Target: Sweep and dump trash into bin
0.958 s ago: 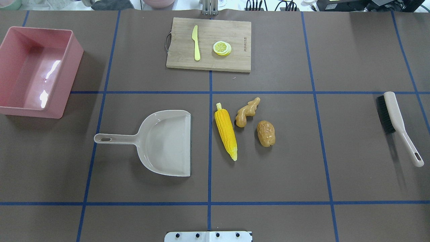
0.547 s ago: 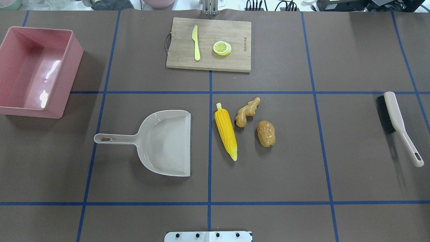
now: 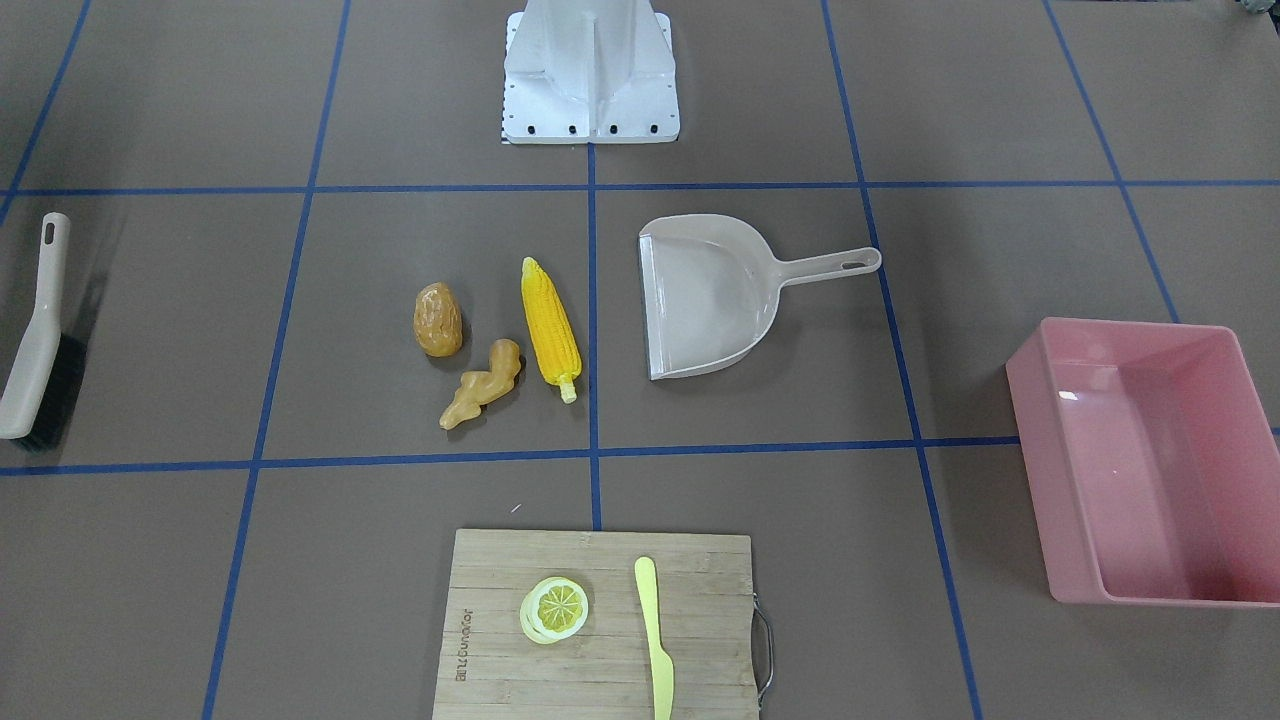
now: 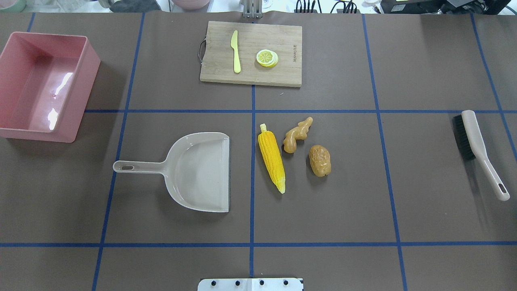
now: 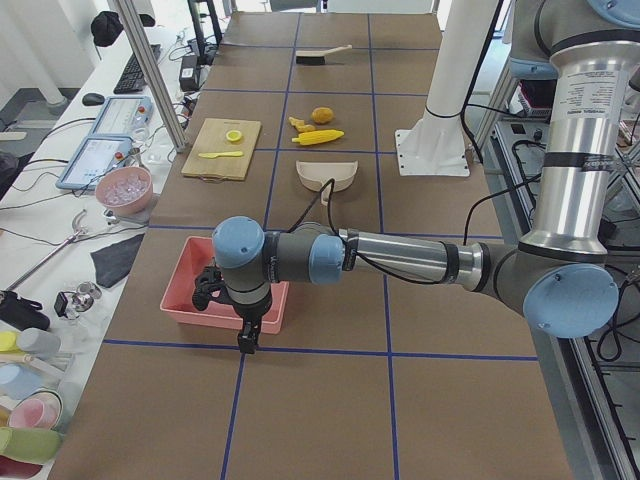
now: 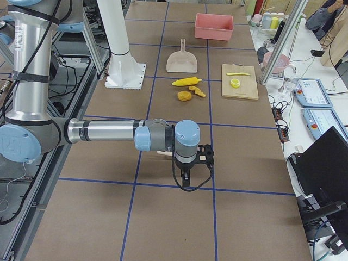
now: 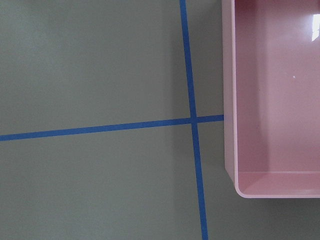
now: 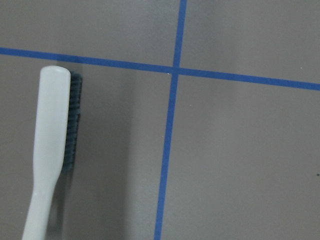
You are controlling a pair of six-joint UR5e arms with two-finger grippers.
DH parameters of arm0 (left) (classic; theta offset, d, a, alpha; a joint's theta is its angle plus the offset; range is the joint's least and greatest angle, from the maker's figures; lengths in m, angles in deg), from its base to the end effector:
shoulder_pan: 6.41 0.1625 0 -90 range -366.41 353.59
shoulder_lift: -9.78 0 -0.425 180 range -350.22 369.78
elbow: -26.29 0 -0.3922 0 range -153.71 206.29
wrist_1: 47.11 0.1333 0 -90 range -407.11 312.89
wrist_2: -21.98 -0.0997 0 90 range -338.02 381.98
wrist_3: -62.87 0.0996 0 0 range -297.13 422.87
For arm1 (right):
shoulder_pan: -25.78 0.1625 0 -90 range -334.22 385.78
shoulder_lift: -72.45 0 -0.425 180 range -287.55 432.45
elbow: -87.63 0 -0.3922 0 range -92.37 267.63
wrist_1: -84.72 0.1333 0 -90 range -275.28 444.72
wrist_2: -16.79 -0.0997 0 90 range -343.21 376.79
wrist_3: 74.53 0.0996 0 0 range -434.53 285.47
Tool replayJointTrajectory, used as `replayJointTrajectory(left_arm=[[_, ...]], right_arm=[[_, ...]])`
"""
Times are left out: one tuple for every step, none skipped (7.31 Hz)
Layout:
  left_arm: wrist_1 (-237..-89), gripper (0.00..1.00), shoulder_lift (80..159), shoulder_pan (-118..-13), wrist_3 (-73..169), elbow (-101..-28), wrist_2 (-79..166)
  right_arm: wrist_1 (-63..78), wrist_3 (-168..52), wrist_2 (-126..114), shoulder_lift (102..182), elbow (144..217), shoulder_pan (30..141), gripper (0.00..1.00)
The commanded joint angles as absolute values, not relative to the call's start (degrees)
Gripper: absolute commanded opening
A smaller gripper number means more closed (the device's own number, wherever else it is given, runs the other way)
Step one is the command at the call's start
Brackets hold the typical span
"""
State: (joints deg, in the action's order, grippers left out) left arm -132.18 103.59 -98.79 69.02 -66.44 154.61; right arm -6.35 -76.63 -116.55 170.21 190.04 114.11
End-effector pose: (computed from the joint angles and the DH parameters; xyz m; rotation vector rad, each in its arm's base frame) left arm -0.0874 -0.5164 0.6123 0.0821 0.7401 0.0732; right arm 0.0522 -0.4393 0.6179 0.0623 -0.7562 -0.0862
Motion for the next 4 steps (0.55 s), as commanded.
replayJointTrajectory(left_arm=[[-132.2,0.98,103.6,-98.8,69.0,-66.5,154.6],[-132.2,0.98,103.9,-98.7,69.0,-66.5,154.6],[-132.1,0.98,104.8,-98.0,69.0,-66.8,154.6],[-131.8,0.98,105.7,-96.6,69.0,-67.7,154.6]], right_arm=[[-9.8,-68.7,-116.5,170.2,197.4,109.5,1.0],[-11.1,-66.7,-116.5,170.0,199.5,105.5,1.0],[-10.7,-63.8,-116.4,169.7,199.6,101.9,1.0],[-11.2,-59.8,-116.9,169.3,199.5,100.2,1.0]])
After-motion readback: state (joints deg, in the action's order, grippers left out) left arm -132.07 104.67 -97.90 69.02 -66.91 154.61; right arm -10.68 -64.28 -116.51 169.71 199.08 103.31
